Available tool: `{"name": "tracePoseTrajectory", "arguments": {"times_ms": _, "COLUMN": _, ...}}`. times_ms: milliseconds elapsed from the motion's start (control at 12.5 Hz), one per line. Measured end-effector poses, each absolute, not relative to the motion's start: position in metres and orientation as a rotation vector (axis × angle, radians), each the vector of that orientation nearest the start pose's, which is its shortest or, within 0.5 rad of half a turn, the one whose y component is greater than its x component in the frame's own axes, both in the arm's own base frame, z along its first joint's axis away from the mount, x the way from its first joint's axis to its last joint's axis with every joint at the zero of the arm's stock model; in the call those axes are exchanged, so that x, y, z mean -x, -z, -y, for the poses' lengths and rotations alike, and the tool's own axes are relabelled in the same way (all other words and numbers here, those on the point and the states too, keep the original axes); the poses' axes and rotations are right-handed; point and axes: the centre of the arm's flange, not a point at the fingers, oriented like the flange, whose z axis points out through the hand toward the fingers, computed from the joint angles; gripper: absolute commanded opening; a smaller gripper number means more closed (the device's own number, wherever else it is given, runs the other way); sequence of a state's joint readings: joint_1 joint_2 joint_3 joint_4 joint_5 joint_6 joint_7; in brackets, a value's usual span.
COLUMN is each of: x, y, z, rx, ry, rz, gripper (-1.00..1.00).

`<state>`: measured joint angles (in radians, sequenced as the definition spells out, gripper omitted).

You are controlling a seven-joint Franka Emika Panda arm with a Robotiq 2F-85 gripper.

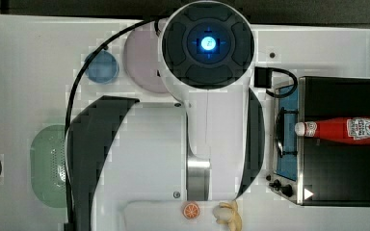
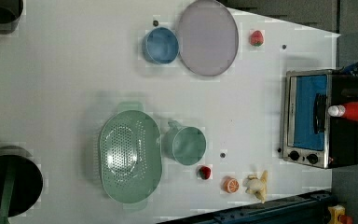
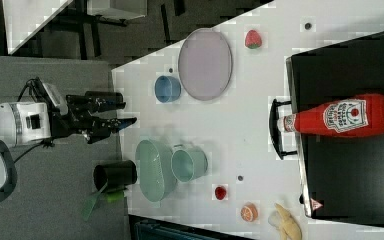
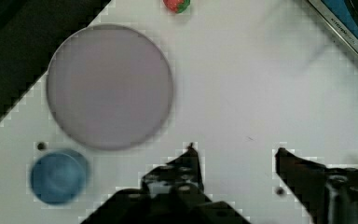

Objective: Pick Ketchup from oven and place it on table.

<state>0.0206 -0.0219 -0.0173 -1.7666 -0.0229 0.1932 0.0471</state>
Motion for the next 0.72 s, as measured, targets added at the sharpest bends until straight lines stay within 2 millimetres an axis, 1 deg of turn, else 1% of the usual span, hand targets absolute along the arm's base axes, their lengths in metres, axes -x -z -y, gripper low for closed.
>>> {"name": "tracePoseTrajectory", "arguments": {"times_ms": 80, "x": -0.532, "y": -0.555, "z": 0.005, "rx": 2.91, "ry": -0.074, "rz": -1.289, "gripper": 0.6}}
{"name": "tracePoseTrajectory", "arguments": {"times_ms": 160, "x": -0.501, "y": -0.557, "z": 0.011, "rx": 2.911, "ry": -0.164, "rz": -1.309, "gripper": 0.82}}
{"name": "tracePoseTrajectory", "arguments": {"times_ms": 240, "x": -0.477, "y": -0.57, "z": 0.016, "rx": 2.884, "ry": -0.204, "rz": -1.32, "gripper": 0.99}}
{"name": "tracePoseTrajectory", "arguments": {"times_ms": 320, "x": -0.463, "y": -0.592, "z": 0.02, "rx": 2.861, "ry": -0.151, "rz": -1.323, "gripper": 1.0}}
{"name": "tracePoseTrajectory", "arguments": {"times_ms": 400, "x": -0.457, "y": -0.619, "z": 0.025, "rx": 2.844, "ry": -0.057, "rz": -1.323, "gripper": 1.0}}
{"name": "tracePoseTrajectory", "arguments": {"times_ms": 480, "x": -0.455, "y": -0.645, "z": 0.029, "rx": 2.805, "ry": 0.032, "rz": -1.322, "gripper": 1.0}}
{"name": "tracePoseTrajectory", "arguments": {"times_ms": 560, "x": -0.456, "y": -0.664, "z": 0.034, "rx": 2.774, "ry": 0.114, "rz": -1.325, "gripper": 1.0}}
{"name": "tracePoseTrajectory", "arguments": {"times_ms": 640, "x": -0.457, "y": -0.675, "z": 0.041, "rx": 2.764, "ry": 0.153, "rz": -1.337, "gripper": 1.0}}
{"name": "tracePoseTrajectory", "arguments": {"times_ms": 720, "x": -0.459, "y": -0.675, "z": 0.05, "rx": 2.753, "ry": 0.156, "rz": -1.357, "gripper": 1.0}}
